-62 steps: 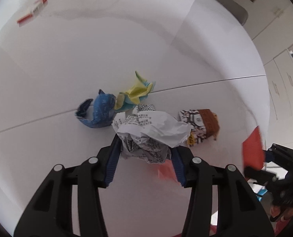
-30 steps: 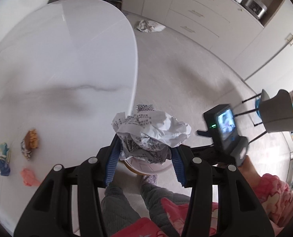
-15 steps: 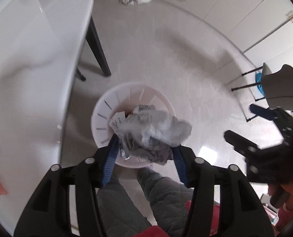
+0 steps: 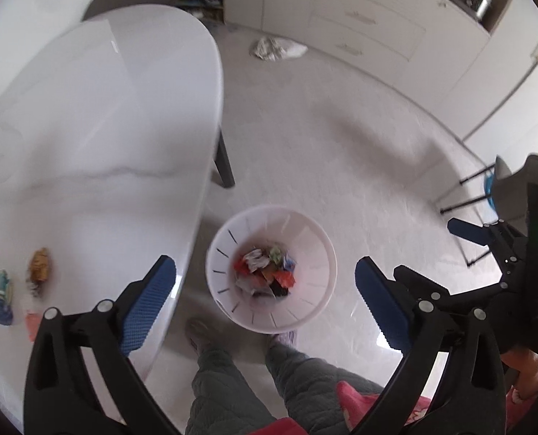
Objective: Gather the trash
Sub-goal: 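Grasp the pink tissue with the left gripper while the right gripper grasps the brown-yellow snack bag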
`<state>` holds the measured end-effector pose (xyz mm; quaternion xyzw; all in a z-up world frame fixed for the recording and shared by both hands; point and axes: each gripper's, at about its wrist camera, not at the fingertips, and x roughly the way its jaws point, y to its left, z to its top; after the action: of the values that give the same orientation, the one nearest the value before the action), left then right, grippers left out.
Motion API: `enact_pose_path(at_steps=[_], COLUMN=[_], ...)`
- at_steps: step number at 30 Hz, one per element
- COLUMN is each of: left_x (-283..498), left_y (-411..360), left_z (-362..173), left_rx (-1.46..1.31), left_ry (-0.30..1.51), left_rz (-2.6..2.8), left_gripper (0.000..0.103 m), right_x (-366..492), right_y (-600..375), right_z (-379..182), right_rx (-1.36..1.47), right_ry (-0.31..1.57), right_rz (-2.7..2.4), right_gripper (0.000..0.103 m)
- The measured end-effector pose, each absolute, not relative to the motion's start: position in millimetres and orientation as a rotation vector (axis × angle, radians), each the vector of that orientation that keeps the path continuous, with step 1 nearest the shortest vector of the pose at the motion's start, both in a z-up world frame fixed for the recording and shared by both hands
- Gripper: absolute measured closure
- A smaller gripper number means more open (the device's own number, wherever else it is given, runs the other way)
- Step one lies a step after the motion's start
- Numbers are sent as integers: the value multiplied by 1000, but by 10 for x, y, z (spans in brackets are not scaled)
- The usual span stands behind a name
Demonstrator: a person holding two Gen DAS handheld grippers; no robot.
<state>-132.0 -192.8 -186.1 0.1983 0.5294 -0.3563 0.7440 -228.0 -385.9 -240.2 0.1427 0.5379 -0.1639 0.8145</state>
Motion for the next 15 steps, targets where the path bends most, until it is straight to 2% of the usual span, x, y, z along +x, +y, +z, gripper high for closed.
enact_pose_path(at_steps=[8, 15], left_x=[-1122, -881], left_y=[-1502, -726], left_z=[-1599, -1556], left_rx=[362, 268], left_ry=[1124, 1103], left_rz=[-690, -477], left_gripper=[8, 8], right_x=[-1934, -1540], right_y=[-3555, -3165], right_z=[-2156, -2075], right_rx=[241, 175], right_ry=[1105, 1104], right_rz=[-266, -149], right_gripper=[3, 3])
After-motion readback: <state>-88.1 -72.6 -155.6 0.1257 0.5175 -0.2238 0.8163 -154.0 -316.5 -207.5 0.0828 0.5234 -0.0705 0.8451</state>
